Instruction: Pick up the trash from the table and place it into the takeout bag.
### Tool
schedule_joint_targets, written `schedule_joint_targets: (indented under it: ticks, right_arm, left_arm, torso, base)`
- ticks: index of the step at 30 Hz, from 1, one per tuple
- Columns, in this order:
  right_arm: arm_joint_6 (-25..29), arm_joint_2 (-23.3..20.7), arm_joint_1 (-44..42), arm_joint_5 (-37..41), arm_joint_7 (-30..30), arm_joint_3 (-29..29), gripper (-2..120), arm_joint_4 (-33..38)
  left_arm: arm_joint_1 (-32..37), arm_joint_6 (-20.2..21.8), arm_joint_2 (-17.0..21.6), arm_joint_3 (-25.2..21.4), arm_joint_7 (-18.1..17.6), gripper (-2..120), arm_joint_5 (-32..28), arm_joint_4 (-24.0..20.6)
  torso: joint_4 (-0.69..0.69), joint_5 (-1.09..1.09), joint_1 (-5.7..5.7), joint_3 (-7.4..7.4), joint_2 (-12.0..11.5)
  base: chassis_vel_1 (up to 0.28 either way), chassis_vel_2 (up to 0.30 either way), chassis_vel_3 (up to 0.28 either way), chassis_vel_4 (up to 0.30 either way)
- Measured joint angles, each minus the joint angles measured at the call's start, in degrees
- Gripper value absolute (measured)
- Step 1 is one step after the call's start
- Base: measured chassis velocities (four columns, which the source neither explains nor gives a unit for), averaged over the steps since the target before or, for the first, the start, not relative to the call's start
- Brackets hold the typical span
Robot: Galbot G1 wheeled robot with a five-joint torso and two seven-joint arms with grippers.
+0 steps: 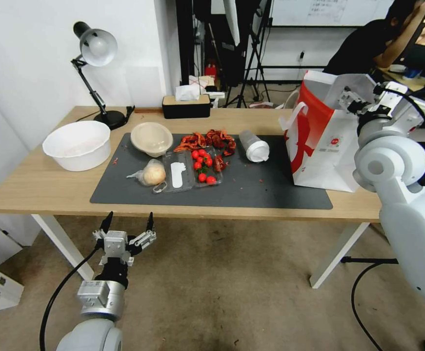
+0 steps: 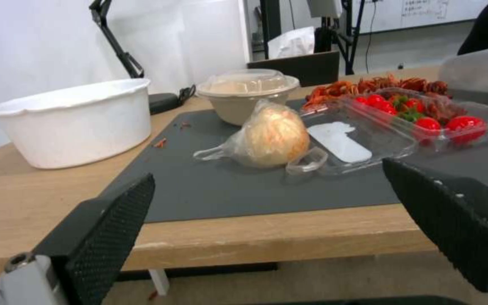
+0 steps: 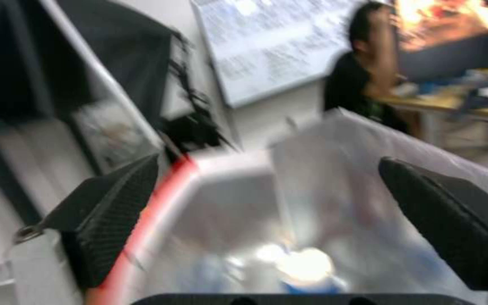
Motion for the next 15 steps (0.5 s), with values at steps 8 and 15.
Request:
schedule_joint_targets:
  ticks: [8,15]
  right_arm:
    - [6.5,-0.78,-2.58,1.04,-8.04,1.08,100,3.67]
    - [11.05,-1.14,-8.31,-0.31,-15.59,2.2,100,8.12]
  left_arm:
    - [-0.09,0.02,0.07,-0.02,0.0,100,-0.06,0.17]
    - [-0.1,0.02,0.18,-0.09,-0.01,100,-0.23,0.24]
  torso:
    - [0.0,-0.01,0.0,0.0,0.0]
    - [0.0,-0.01,0.0,-0.01,0.0]
  base:
    - [0.0,0.0,0.0,0.0]
    - [0.0,0.0,0.0,0.0]
